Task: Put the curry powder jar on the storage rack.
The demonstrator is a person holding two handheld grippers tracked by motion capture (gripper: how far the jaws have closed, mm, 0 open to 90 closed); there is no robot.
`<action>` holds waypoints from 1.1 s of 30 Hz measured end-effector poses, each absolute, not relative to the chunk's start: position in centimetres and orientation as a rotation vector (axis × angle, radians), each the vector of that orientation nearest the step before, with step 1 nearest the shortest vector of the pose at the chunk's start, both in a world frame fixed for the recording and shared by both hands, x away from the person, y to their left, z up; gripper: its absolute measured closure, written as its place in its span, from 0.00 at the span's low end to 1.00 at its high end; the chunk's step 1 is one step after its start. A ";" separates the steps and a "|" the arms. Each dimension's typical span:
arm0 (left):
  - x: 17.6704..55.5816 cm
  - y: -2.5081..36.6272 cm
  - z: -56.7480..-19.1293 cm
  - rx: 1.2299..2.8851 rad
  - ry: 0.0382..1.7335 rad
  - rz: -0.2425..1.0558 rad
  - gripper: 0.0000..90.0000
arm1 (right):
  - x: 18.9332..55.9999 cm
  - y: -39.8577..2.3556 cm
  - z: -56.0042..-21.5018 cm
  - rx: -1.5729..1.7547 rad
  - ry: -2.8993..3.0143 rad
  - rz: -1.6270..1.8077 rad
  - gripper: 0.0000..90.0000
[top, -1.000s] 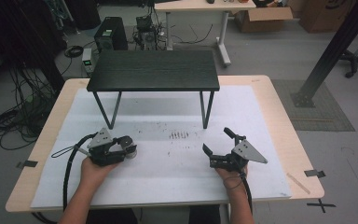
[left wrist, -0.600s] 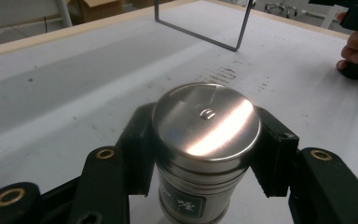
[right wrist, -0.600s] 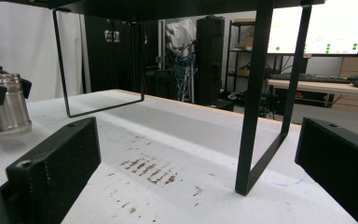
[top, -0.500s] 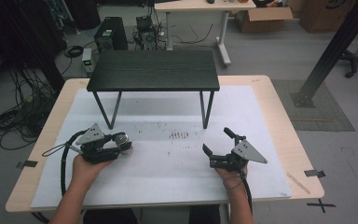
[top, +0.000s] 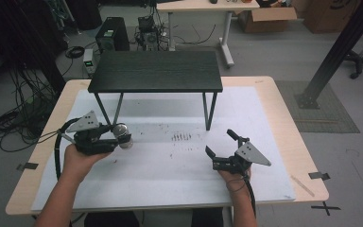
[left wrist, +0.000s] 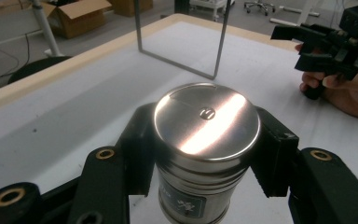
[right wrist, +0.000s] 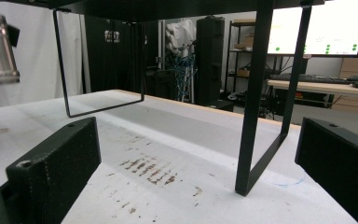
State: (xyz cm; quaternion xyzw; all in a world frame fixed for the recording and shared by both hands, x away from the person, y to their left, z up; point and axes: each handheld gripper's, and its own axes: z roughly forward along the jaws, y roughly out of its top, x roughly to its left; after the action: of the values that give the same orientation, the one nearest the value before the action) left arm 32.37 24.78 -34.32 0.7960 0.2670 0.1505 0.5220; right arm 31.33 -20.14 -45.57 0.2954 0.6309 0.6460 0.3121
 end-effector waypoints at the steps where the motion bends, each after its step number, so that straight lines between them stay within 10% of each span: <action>1: 32.5 24.7 -33.6 1.907 0.627 0.363 0.54 | 31.3 -20.1 -45.6 0.779 1.664 1.705 0.00; 33: 35.6 23.5 -24.7 1.929 0.535 0.360 0.54 | 31.3 -20.2 -45.6 0.784 1.661 1.710 0.00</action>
State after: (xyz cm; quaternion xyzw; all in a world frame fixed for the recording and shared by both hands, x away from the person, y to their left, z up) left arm 35.58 23.55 -24.72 0.8066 0.2235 0.1505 0.5261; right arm 31.33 -20.20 -45.58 0.2968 0.6292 0.6477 0.3108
